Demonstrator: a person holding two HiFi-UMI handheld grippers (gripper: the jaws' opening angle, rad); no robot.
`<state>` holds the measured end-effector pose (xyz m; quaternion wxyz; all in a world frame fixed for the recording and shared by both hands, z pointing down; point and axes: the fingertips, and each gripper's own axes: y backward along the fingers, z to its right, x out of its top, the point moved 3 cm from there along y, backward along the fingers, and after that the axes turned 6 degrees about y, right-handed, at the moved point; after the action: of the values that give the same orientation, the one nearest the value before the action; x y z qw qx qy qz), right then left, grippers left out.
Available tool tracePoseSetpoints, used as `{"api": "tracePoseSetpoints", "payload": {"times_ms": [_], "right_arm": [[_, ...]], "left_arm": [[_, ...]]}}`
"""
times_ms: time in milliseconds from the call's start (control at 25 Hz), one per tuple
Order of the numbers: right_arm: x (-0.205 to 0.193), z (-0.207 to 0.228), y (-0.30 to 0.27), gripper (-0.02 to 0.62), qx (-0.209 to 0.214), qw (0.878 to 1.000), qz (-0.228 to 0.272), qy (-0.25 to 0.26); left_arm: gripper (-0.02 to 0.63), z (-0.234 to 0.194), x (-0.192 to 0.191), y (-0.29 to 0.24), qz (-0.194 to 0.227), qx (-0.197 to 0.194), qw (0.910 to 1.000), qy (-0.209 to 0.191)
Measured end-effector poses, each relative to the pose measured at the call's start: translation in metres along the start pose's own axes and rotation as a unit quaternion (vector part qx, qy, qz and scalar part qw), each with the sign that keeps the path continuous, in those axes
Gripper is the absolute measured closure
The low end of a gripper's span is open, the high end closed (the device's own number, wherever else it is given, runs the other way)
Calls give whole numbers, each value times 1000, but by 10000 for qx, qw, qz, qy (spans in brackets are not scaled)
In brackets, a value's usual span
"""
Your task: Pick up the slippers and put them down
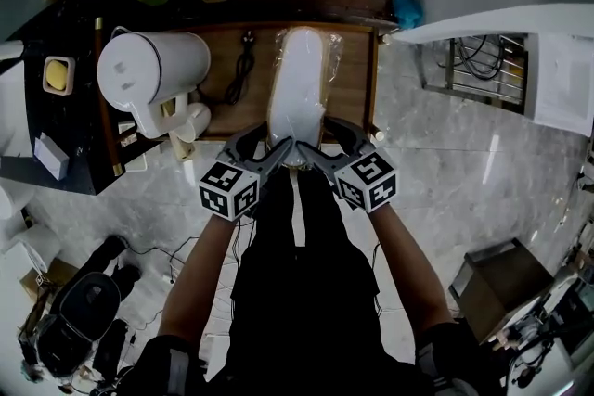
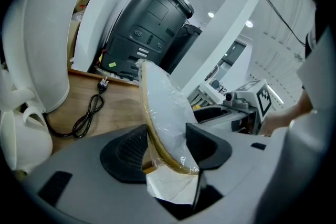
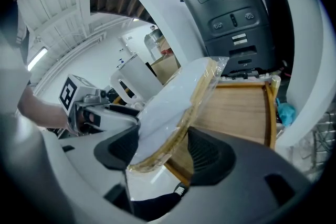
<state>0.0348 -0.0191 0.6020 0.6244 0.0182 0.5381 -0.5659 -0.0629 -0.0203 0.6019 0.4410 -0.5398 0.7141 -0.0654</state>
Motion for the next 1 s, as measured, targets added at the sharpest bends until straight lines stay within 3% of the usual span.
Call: {"api": "tracePoseSetpoints", "payload": {"times_ms": [1000], "right_arm": [[-29,34,-53,296,131,9987,-388,-310]], "left_arm": [[374,-52,-20,-38,-317,147,9992,202]]}}
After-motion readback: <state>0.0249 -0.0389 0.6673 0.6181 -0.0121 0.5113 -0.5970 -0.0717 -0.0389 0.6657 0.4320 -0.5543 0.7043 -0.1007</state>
